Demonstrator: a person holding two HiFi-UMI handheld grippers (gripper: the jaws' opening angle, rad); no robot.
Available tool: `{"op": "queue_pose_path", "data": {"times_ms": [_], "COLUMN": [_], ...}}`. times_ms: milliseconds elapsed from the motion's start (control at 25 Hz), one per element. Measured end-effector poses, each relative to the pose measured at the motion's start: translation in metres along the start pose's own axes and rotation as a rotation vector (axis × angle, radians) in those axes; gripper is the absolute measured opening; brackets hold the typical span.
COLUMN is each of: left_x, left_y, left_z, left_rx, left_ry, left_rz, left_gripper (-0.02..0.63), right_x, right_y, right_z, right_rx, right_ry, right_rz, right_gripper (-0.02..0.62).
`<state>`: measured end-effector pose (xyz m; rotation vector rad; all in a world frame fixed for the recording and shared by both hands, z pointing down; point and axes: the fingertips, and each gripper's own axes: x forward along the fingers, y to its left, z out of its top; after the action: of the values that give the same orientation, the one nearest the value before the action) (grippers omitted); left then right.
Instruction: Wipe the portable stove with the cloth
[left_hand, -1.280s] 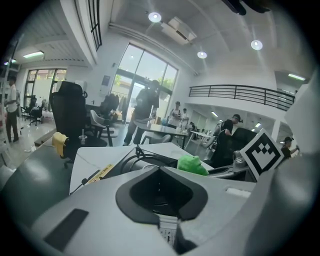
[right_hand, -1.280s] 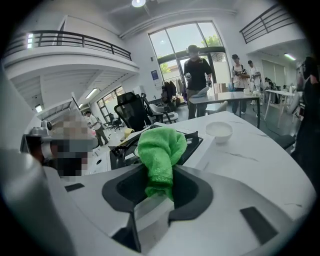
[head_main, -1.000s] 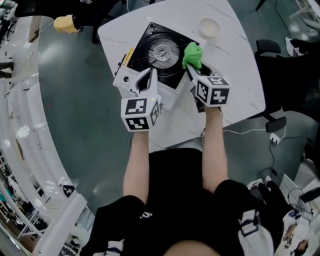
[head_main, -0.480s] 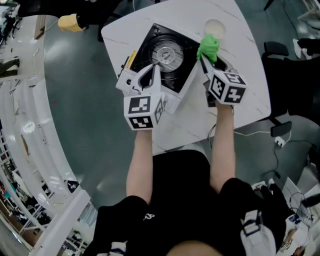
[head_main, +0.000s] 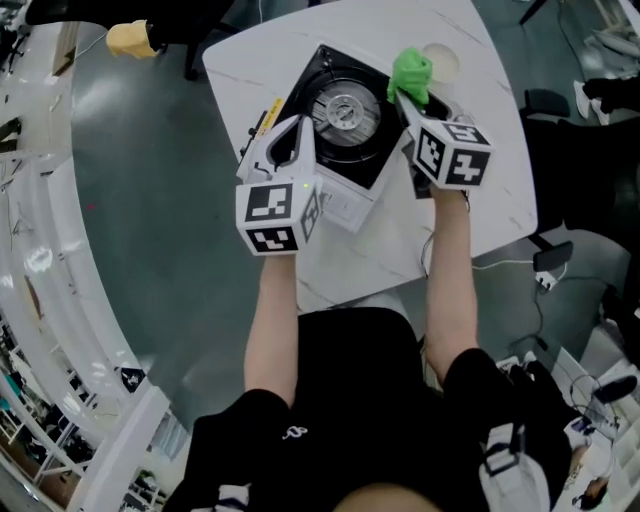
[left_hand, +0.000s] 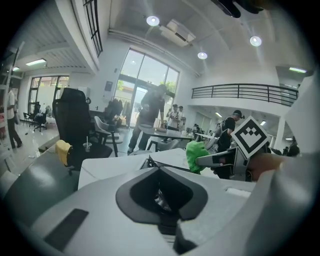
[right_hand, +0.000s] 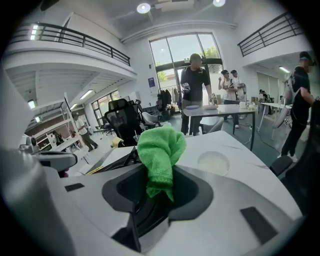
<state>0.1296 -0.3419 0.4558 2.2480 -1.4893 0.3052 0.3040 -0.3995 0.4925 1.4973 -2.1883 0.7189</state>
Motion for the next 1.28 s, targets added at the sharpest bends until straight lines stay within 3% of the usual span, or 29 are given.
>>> {"op": "queue_pose_path", "data": {"times_ms": [160,480,680,880,1040,1160,1280], "left_x": [0.005,0.008,0.004,0.003,0.001,0.0,-0.005], "left_y": [0.016,0.054,0.086,0.104,0.111,0.114,0.12], "left_z": [0.0,-0.004,-0.005,-0.006,-0.007,-0.007,-0.011], "left_rx": [-0.023,-0.078,-0.108,-0.129,-0.134,-0.144,-0.16], "left_ry": [-0.001,-0.005,-0.01,-0.006,-0.002,-0.005,-0.003], "left_rz": [-0.027,-0.061,-0.065,-0.078,-0.098,-0.107,-0.103], "left_gripper": [-0.002,-0.002,-0.002,-0.002,-0.002,-0.002,-0.002], "right_x": [0.016,0.052,0.075,0.099,0.103,0.103,0.107], "right_y": [0.002,0.015,0.038,0.062,0.088,0.119,0.146], "right_z": [0.007,-0.006,0.002,0.013,0.037,0.047,0.037], "right_rx": [-0.038,-0.141,-0.213,-0.296,-0.37,-0.466,-0.498], "right_ry": [0.055,0.263,0.317,0.323,0.216,0.145,0.149], "right_rz": [-0.051,-0.151,-0.17,-0.157,-0.133,-0.044,0.044], "right_gripper": [0.124,0.121,0.12,0.121,0.123,0.123,0.123]}}
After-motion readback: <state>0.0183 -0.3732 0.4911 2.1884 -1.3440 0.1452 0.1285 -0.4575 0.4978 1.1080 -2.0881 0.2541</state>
